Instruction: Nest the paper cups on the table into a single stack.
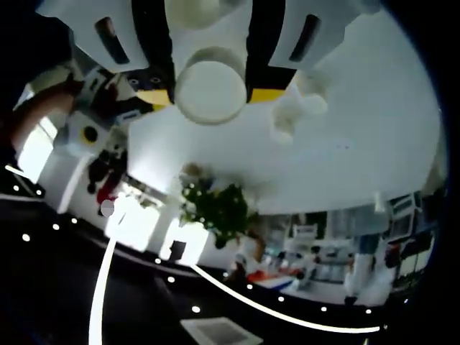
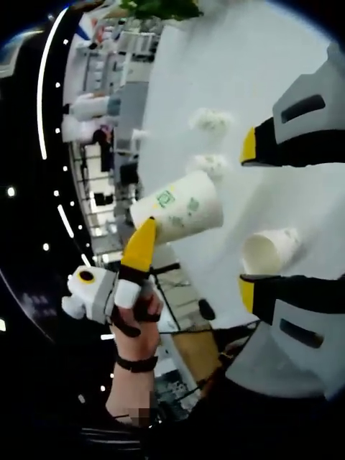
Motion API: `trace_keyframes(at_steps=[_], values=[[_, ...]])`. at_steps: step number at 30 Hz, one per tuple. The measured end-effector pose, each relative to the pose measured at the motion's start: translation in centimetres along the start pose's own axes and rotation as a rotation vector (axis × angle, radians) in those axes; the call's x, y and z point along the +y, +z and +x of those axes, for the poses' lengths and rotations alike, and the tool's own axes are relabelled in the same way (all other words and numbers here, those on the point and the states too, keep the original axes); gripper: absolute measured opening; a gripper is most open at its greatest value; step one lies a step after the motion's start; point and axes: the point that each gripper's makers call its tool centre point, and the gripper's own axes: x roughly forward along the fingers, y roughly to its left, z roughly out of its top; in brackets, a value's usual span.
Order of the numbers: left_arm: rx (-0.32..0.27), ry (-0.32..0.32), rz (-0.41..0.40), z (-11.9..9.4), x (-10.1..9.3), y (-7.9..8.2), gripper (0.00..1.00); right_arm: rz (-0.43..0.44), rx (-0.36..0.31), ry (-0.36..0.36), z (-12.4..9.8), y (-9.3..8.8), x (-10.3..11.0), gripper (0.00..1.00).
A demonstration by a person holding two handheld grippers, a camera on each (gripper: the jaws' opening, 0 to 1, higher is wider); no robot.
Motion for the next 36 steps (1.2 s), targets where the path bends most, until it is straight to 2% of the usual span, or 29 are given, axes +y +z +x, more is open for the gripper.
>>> trace_keyframes(at_steps=[8,13,15,18,21,22,24,36], values=[[-0.012,-0.017,0.007,0.3,-0.5,0.3,0.37,0.02,-0.008,0.04,1.0,0.4,0.7,0.55],[-0.008,-0.033,0.008,0.6,-1.0,0.2,0.37,0.023,-0.046,0.079,1.3,1.1,1.5,0.55],[-0.007,-0.031,0.011,0.7,-0.9,0.2,0.37,0.026,-0.038,0.075,1.4,1.0,1.4,0.57],[-0.023,-0.036,-0.014,0.6,-0.8,0.5,0.37,0.01,-0.053,0.063,1.0,1.2,1.2,0.53],[-0.022,-0.036,-0.028,0.4,-0.9,0.6,0.37,0.031,-0.074,0.074,0.9,1.6,1.1,0.51],[-0.038,-0.045,0.001,0.4,-1.2,0.9,0.37,0.032,-0.077,0.075,0.9,1.7,1.2,0.51],[-0.015,-0.041,-0.007,0.6,-1.1,0.5,0.37,0.031,-0.072,0.068,0.9,1.6,1.0,0.52],[-0.012,-0.049,-0.005,0.5,-1.3,0.2,0.37,0.08,-0.117,0.054,0.1,2.2,0.1,0.48]])
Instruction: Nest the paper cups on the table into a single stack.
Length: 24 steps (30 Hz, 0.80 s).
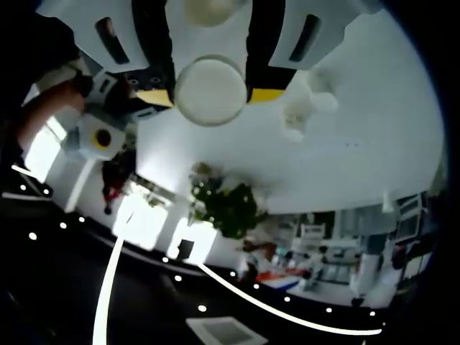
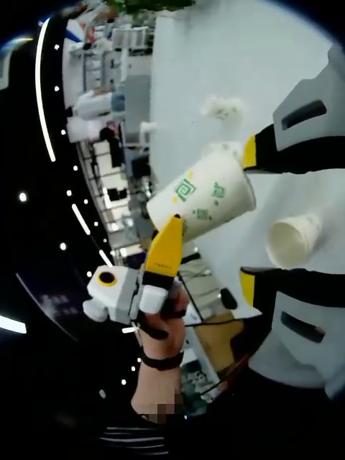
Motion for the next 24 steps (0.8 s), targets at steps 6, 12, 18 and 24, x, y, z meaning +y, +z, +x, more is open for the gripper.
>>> trace_keyframes(at_steps=[6,12,18,24], values=[[0.007,-0.008,-0.005,0.0,-0.2,-0.3,0.37,0.03,-0.031,-0.003,-0.5,0.4,-0.5,0.43],[0.005,-0.013,-0.008,0.0,-0.4,-0.4,0.37,0.078,-0.066,0.003,-0.9,1.0,-1.0,0.39],[0.01,-0.017,-0.015,0.0,-0.5,-0.7,0.37,0.131,-0.111,0.002,-1.3,1.6,-1.5,0.35],[0.018,-0.023,-0.019,-0.1,-0.6,-1.1,0.36,0.141,-0.126,0.004,-1.6,2.0,-1.8,0.32]])
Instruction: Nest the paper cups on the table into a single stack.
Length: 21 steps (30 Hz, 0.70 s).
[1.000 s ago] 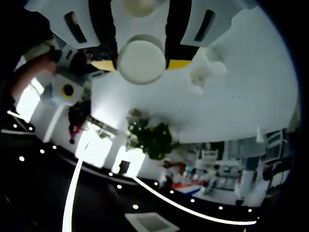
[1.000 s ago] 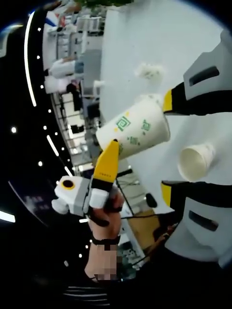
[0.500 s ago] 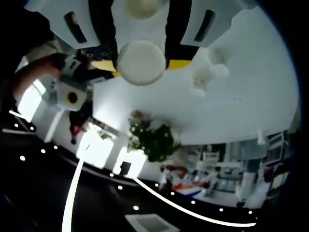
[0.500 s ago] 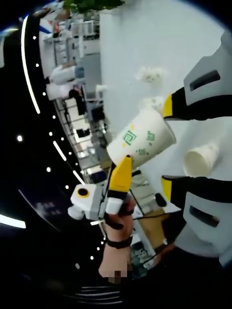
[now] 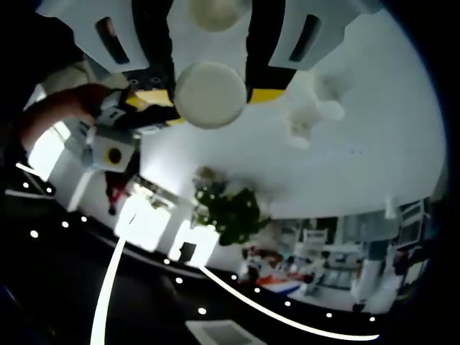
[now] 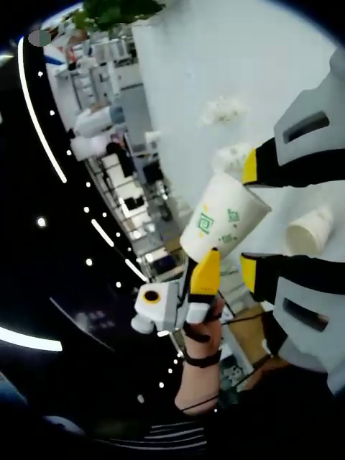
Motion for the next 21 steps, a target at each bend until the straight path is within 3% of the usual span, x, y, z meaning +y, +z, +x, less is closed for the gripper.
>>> trace_keyframes(at_steps=[21], values=[[0.033,-0.043,0.004,-0.6,-0.4,-1.8,0.36,0.034,-0.03,0.049,-0.6,1.1,0.1,0.18]])
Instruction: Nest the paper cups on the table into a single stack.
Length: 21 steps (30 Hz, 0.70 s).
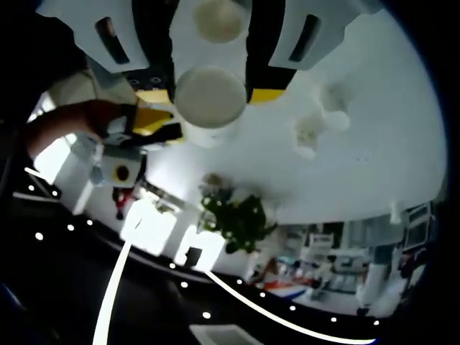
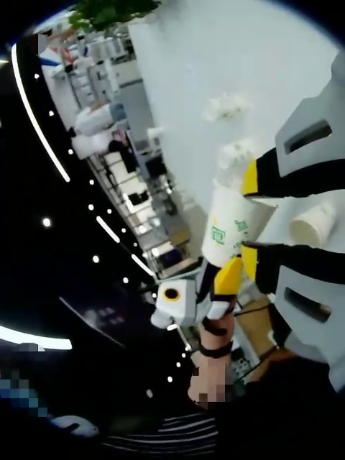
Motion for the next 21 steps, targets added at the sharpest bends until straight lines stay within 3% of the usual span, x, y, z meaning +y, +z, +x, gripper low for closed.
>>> trace_keyframes(at_steps=[21], values=[[0.004,-0.008,-0.007,-0.3,-0.4,-1.2,0.37,0.055,-0.033,0.088,-0.3,1.4,1.2,0.06]])
